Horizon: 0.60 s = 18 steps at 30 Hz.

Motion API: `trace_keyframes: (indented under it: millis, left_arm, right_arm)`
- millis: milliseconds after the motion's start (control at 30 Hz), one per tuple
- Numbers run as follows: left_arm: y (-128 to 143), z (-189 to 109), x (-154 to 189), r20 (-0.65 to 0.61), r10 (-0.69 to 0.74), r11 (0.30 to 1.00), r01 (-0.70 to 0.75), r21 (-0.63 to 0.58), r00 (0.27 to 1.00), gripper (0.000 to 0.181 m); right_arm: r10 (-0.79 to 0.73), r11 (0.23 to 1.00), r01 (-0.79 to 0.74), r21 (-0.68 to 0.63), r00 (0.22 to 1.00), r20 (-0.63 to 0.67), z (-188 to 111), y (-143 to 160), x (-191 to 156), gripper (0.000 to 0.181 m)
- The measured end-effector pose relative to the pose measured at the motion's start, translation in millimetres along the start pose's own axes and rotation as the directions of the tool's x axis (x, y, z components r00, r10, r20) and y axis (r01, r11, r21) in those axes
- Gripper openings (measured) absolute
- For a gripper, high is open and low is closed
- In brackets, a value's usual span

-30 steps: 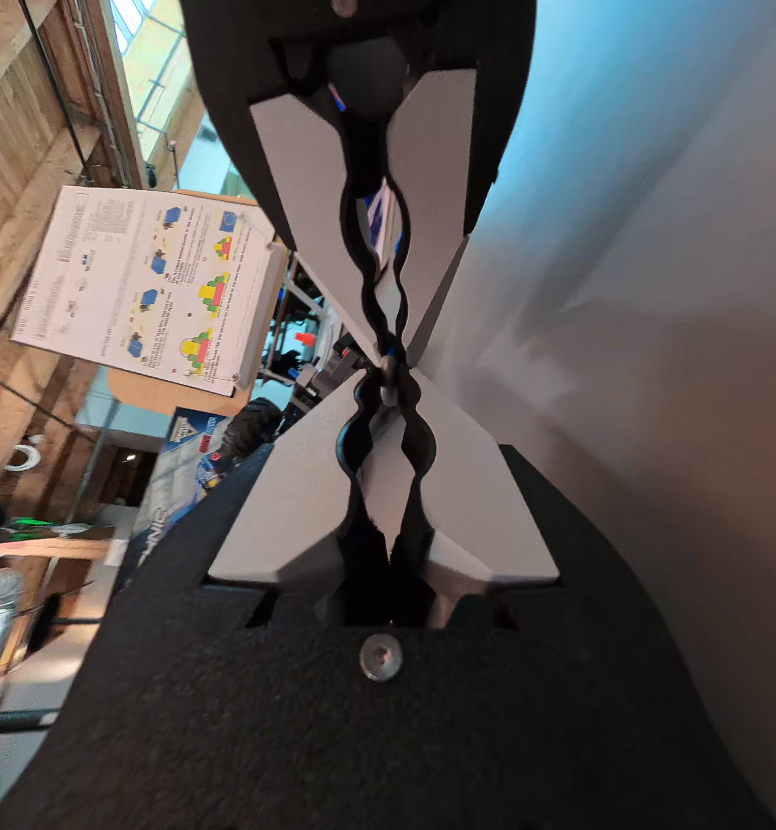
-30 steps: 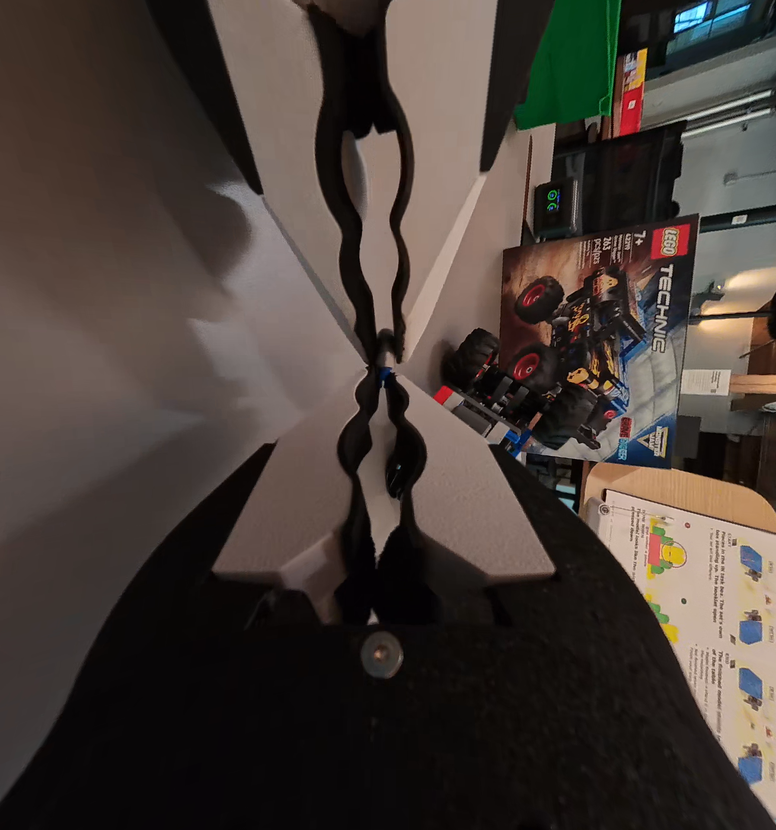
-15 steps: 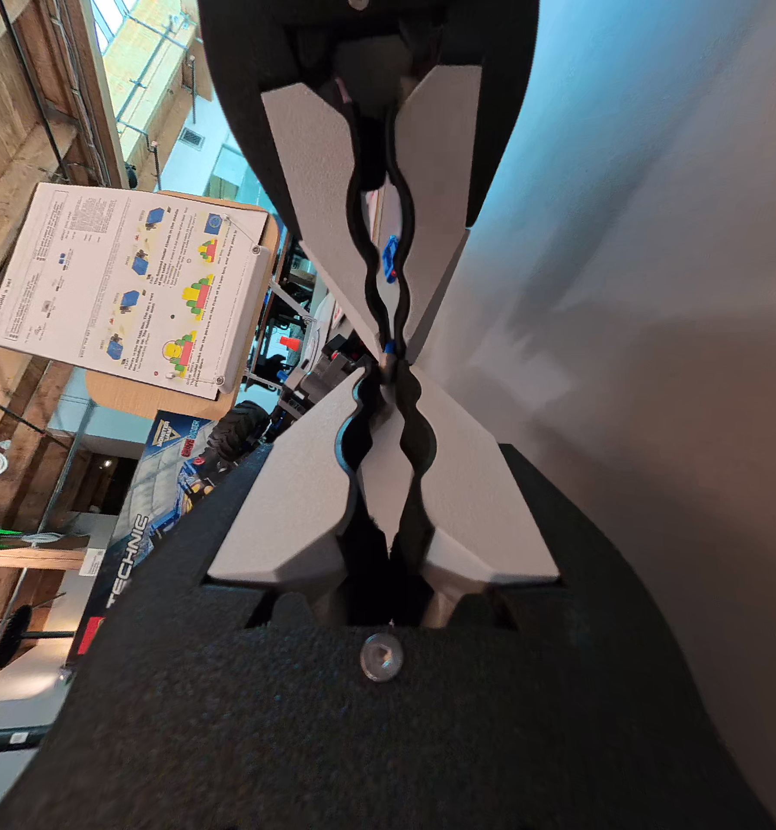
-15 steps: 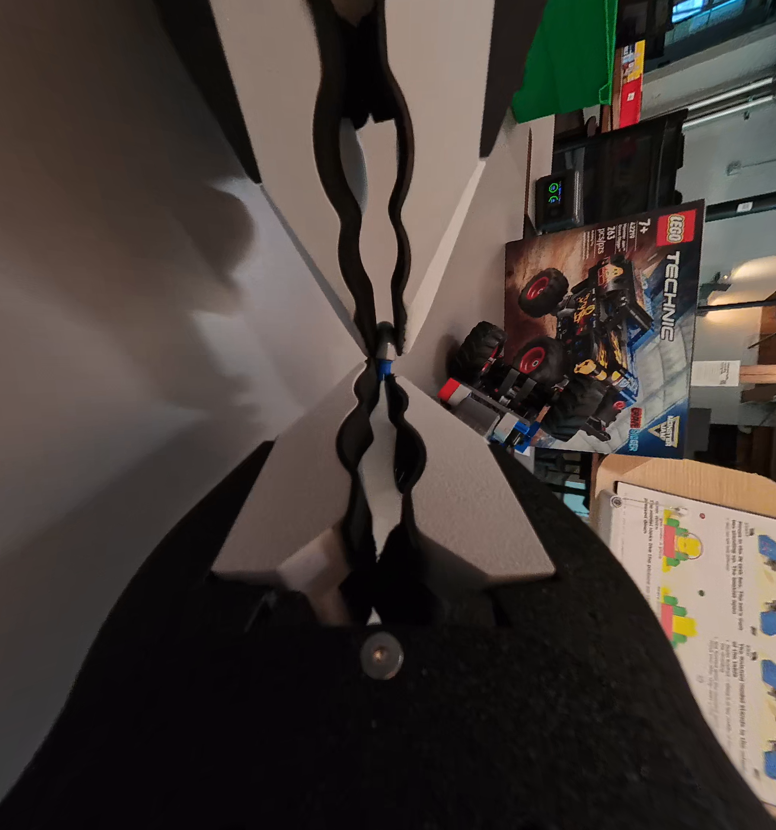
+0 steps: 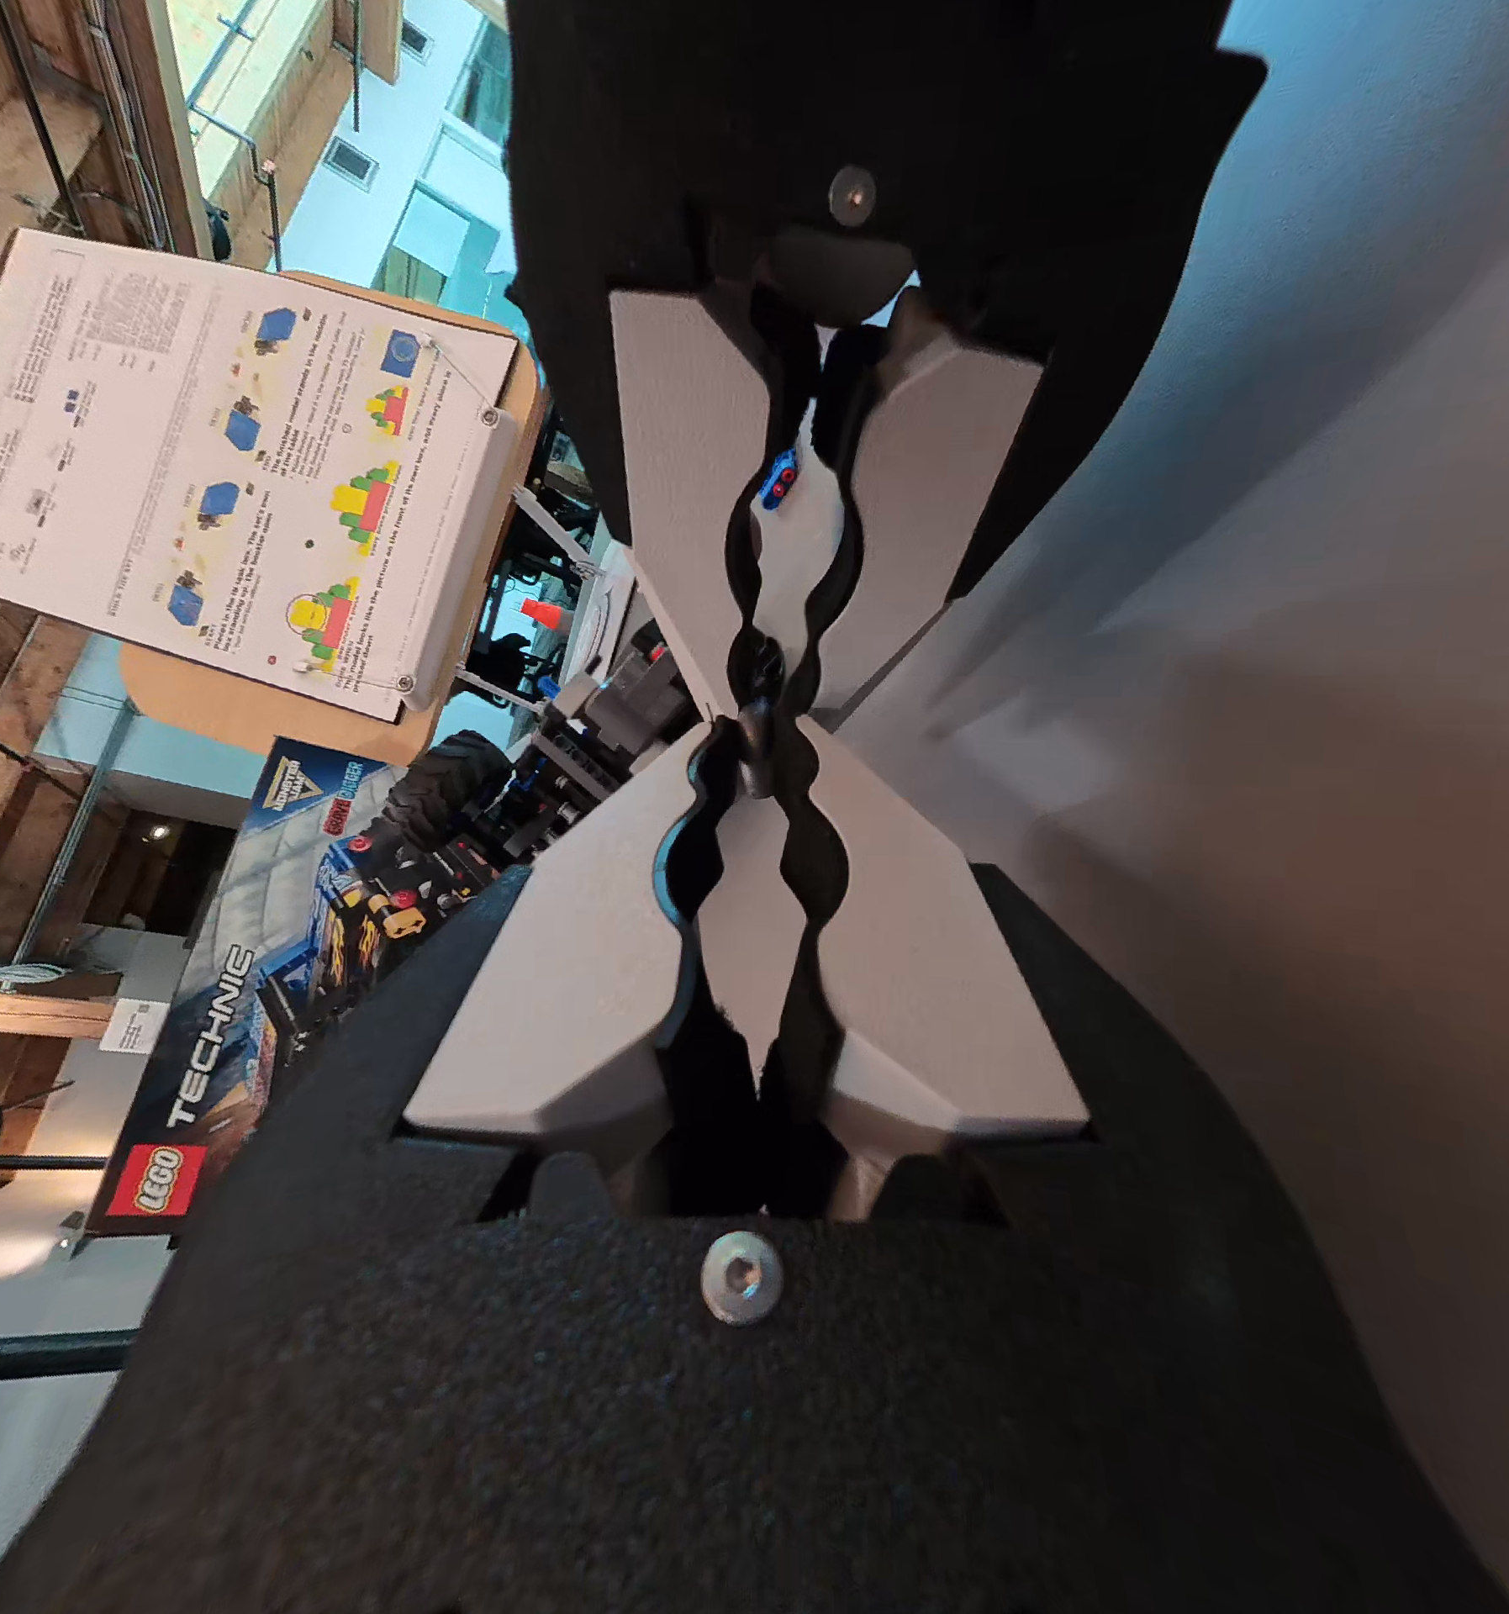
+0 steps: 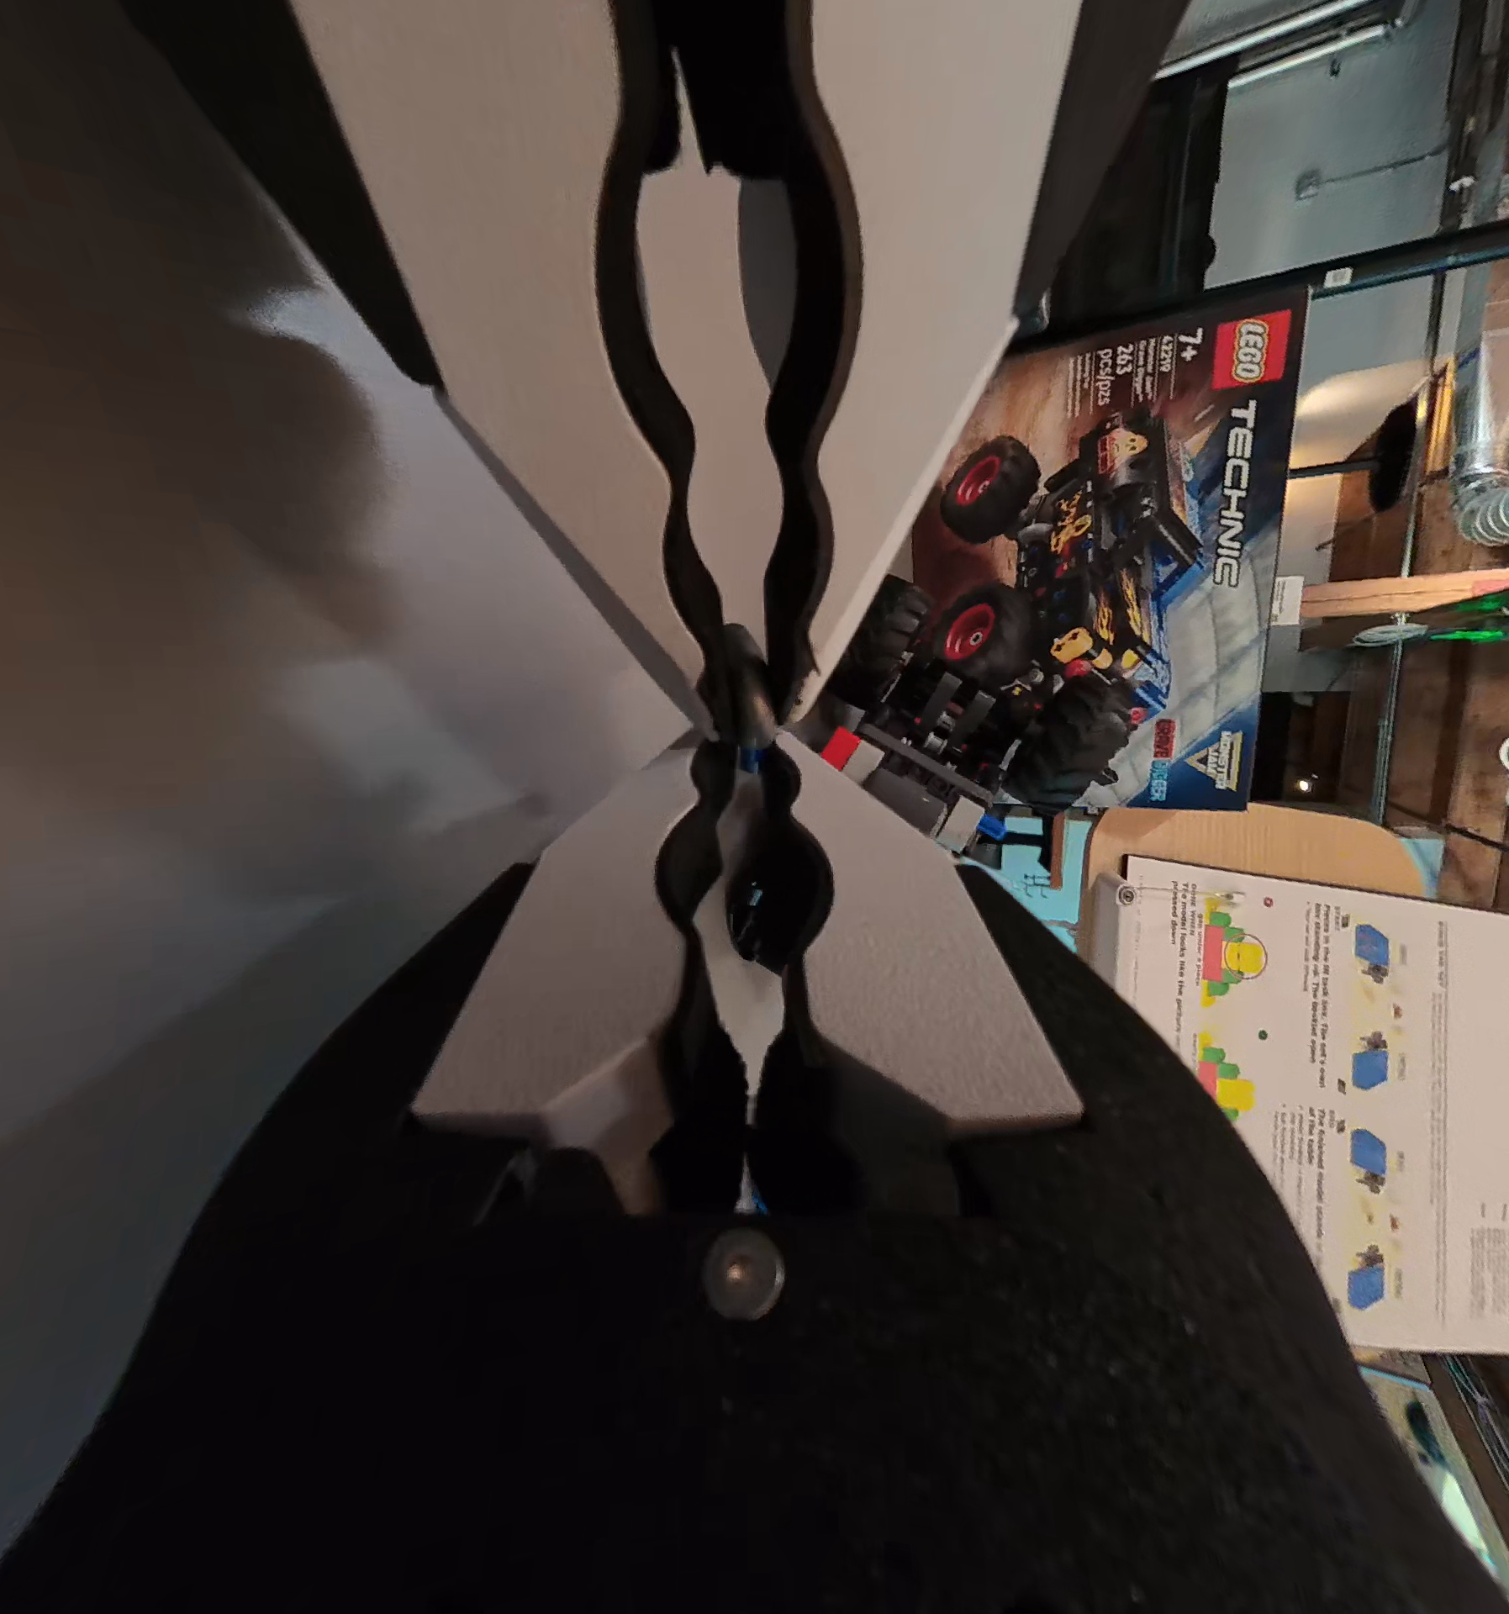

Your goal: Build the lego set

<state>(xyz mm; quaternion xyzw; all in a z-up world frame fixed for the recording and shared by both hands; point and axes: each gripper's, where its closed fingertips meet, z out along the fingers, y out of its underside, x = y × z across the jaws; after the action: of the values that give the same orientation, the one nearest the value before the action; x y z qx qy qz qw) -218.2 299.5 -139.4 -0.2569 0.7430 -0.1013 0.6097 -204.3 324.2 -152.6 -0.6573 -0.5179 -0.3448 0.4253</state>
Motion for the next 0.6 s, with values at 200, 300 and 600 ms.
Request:
trace_keyframes:
  millis: [200, 300, 600]
  left_arm:
    - [-10.1, -2.4, 2.3, -0.002, 0.014, 1.000, -0.014, 0.022, 1.000, 0.008]
    - [-7.1, -1.3, 0.4, -0.014, -0.024, 1.000, 0.024, 0.012, 1.000, 0.008]
    - [10.2, 5.5, 0.9, -0.077, -0.155, 0.987, 0.152, -0.047, 0.985, 0.008]
  right_arm:
    - [-0.041, 0.999, 0.041, -0.009, 0.999, -0.003, 4.5, -2.3, -2.9, 0.002]
    - [-0.037, 0.999, 0.037, -0.013, 0.999, -0.015, 7.1, -1.7, -0.5, 0.000]
    - [-0.048, 0.999, 0.048, -0.008, 0.998, -0.048, 7.9, 3.8, 0.9, 0.003]
